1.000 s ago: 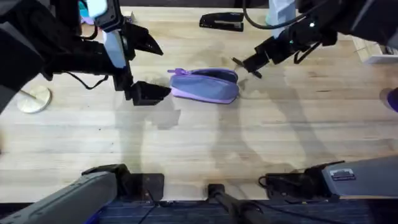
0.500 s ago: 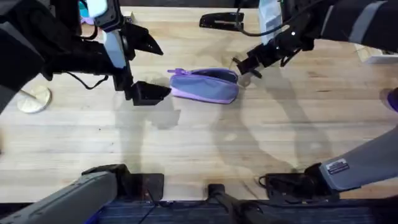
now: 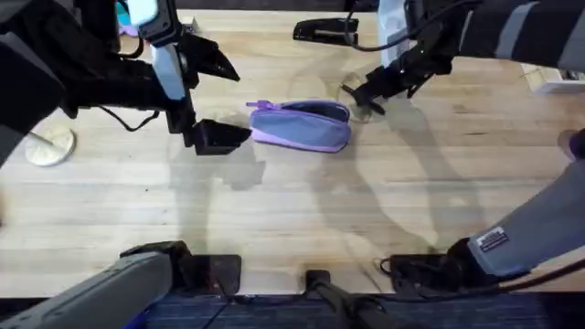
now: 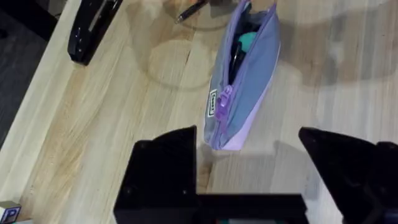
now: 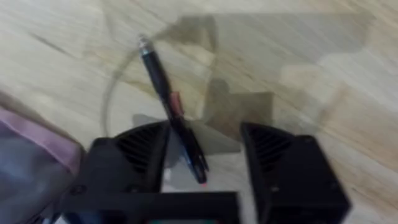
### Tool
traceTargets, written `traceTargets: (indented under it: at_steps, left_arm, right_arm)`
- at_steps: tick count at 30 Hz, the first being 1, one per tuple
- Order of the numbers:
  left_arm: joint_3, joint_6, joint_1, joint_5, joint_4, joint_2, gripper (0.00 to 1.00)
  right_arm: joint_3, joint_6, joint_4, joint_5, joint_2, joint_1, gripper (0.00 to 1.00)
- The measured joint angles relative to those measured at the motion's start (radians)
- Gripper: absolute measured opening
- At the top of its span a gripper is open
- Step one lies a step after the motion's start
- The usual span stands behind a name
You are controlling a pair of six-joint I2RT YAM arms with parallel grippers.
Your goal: Unzip the bag, pick up the pens from the table one at a time and place them inside, then zip the bag closed.
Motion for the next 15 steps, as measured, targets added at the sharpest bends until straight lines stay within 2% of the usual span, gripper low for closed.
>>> traceTargets:
  at_steps: [3, 5, 6, 15]
  left_arm:
    - [0.000, 0.000, 0.000, 0.000, 0.000, 0.000, 0.993]
    - [0.000, 0.000, 0.000, 0.000, 0.000, 0.000, 0.993]
    - [0.000, 0.000, 0.000, 0.000, 0.000, 0.000, 0.993]
    - [0.000, 0.000, 0.000, 0.000, 0.000, 0.000, 0.993]
  right_arm:
    - [0.004, 0.001, 0.008, 0.006, 0.005, -0.008, 0.401]
    - [0.005, 0.001, 0.011, 0.010, 0.006, -0.009, 0.134]
    - [0.008, 0.006, 0.014, 0.010, 0.006, -0.009, 0.062]
    - [0.013, 0.006, -0.004, 0.000, 0.006, -0.007, 0.029]
